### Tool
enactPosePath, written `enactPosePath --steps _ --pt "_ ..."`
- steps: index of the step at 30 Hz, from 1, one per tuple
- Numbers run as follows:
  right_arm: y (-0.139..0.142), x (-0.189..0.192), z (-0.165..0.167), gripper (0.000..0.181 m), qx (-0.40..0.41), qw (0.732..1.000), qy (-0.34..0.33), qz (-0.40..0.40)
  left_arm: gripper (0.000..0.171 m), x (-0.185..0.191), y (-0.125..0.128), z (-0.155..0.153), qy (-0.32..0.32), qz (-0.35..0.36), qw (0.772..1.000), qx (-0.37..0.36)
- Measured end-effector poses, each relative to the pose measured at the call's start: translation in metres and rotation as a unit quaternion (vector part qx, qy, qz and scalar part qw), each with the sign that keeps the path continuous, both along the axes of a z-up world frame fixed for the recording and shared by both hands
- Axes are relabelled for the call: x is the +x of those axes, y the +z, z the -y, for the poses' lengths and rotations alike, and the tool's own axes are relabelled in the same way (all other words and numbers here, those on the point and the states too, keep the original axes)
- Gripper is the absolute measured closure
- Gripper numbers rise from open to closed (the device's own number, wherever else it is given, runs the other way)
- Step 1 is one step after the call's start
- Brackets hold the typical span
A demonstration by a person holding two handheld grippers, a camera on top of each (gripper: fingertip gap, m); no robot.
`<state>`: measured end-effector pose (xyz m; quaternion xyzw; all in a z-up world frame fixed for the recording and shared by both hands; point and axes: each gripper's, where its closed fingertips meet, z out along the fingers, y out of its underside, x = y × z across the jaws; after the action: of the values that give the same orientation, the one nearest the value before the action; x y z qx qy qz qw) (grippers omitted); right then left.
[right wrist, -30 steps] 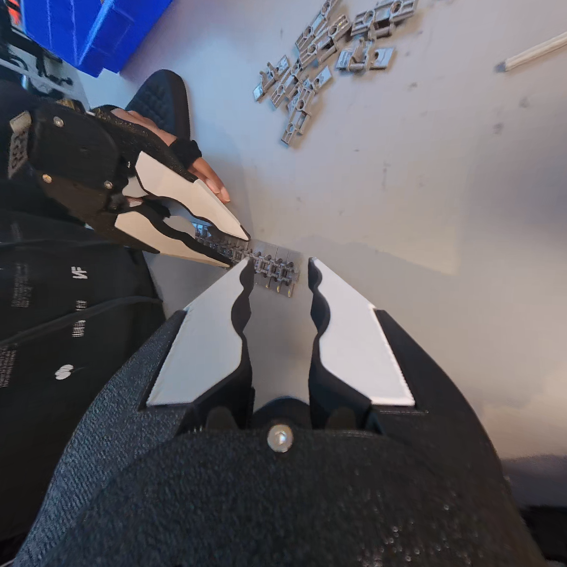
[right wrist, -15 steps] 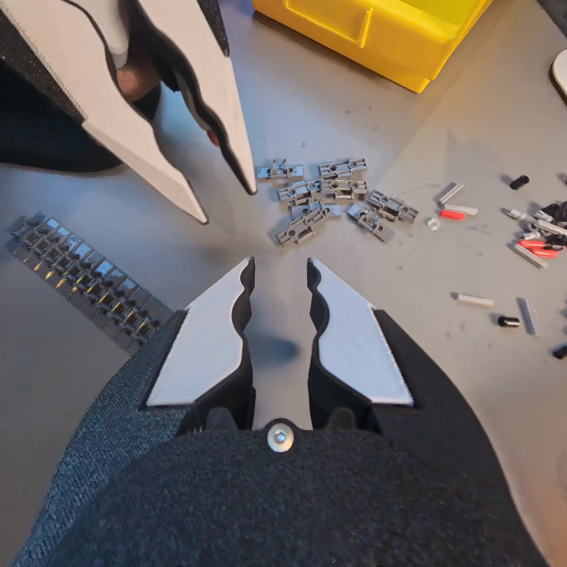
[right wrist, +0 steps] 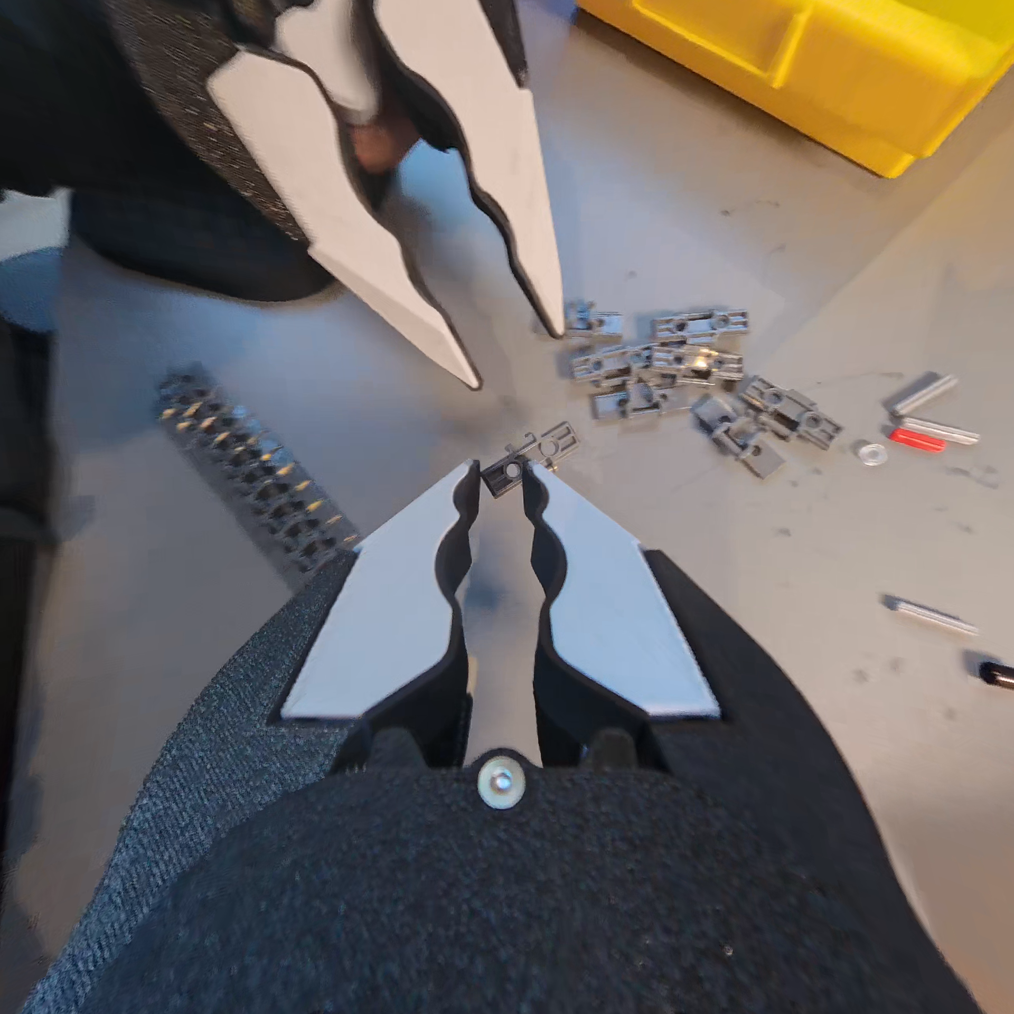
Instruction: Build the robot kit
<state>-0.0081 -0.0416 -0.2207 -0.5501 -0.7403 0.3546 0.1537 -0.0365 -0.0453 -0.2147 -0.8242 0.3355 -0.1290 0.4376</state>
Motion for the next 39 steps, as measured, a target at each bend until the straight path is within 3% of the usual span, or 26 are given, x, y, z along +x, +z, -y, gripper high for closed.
enactPosePath --steps 7,11,15,21,28,39 --pt "0.044 0.04 0.051 0.166 -0.129 0.984 0.119 -0.008 0.144 0.055 0.018 0.033 -0.152 -0.006 0.985 0.079" --pt "0.056 0.047 0.061 0.166 -0.182 0.974 0.134 -0.015 0.165 0.069 0.027 0.041 -0.172 0.02 0.98 0.094" --pt "0.063 0.051 0.055 0.176 -0.214 0.969 0.117 -0.036 0.169 0.07 0.029 0.048 -0.181 0.085 0.979 0.034" --pt "0.058 0.056 0.049 0.159 -0.15 0.983 0.1 -0.026 0.17 0.076 0.023 0.056 -0.19 0.115 0.974 -0.042" --pt "0.028 0.055 0.06 0.158 -0.036 0.987 0.134 0.087 0.17 0.082 0.004 0.06 -0.186 0.078 0.975 -0.087" --pt "0.014 0.05 0.065 0.168 -0.027 0.984 0.131 0.117 0.17 0.081 -0.002 0.065 -0.186 0.071 0.973 -0.114"
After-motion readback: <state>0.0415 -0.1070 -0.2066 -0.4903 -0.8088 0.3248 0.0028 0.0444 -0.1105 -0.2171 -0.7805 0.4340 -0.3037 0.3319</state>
